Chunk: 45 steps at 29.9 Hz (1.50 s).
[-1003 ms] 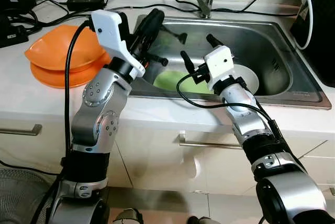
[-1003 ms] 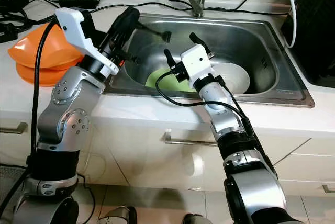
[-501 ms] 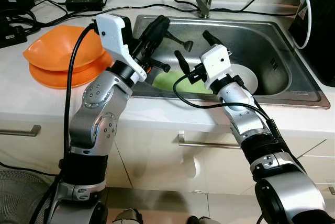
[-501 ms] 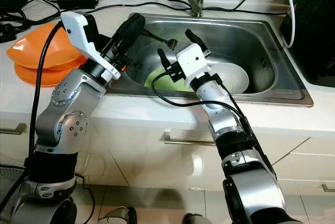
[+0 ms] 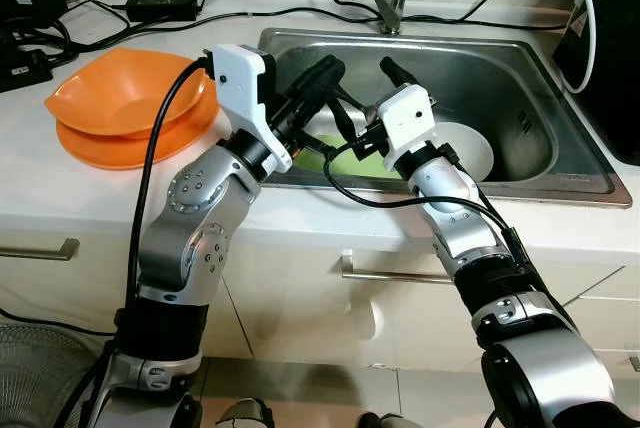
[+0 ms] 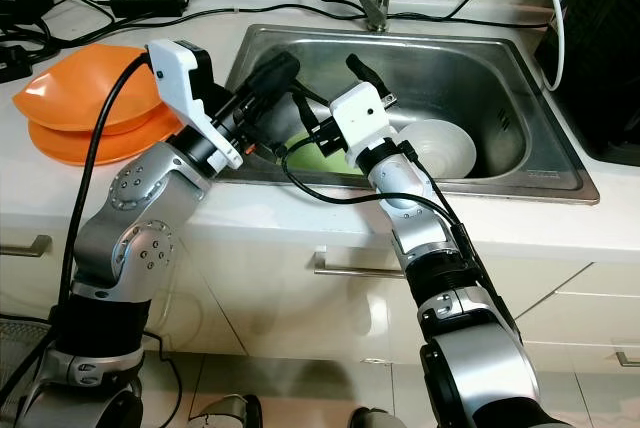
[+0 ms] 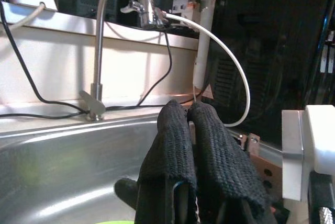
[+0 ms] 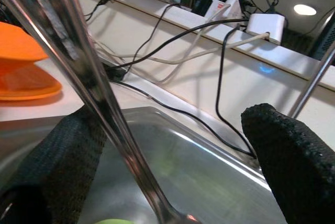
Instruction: Kitchen organization
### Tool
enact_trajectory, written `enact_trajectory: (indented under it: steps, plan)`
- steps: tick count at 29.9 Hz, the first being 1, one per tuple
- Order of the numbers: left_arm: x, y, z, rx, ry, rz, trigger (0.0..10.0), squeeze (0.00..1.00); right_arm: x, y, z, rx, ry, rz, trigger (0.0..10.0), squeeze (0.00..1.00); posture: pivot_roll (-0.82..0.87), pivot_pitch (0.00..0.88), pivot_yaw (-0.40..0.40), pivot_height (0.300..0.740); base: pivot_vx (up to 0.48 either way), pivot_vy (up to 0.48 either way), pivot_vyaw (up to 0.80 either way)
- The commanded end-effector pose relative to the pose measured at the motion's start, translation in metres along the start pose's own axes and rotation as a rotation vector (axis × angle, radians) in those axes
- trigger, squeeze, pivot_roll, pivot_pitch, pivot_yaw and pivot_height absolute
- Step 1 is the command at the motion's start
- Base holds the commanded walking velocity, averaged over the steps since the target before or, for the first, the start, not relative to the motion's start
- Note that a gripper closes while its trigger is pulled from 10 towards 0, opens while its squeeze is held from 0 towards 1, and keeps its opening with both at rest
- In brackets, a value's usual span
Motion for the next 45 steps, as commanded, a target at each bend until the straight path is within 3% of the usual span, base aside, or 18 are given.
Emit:
enact_trajectory:
  steps: [1, 45]
  plan:
    - [-0.0009, 0.0027, -0.0005, -0.019, -0.013, 0.0, 10.0, 0.0, 0.002, 0.0007, -0.002, -0.003, 0.015, 0.01, 0.3, 0.0, 0.09, 0.088, 0.013, 0.74, 0.0, 0.0, 0.0]
    - [-0.0048, -0.0029, -0.0003, 0.007, -0.03, 0.036, 10.0, 0.0, -0.0036, -0.0024, -0.0058, 0.02, -0.001, 0.043, 0.0, 0.0, 0.09, 0.086, 0.011, 0.74, 0.0, 0.0, 0.0]
Point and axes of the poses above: a point about 5 cm out from each wrist's last joint towards the gripper, its own z axis pointing out of the wrist towards the gripper, its own x axis along the axis of the wrist's last joint, y = z × x, the point moved 3 cm from there along z, pointing out of the wrist towards the gripper, and after that the axes turned 11 degrees about -z, right-handed, at the moved point
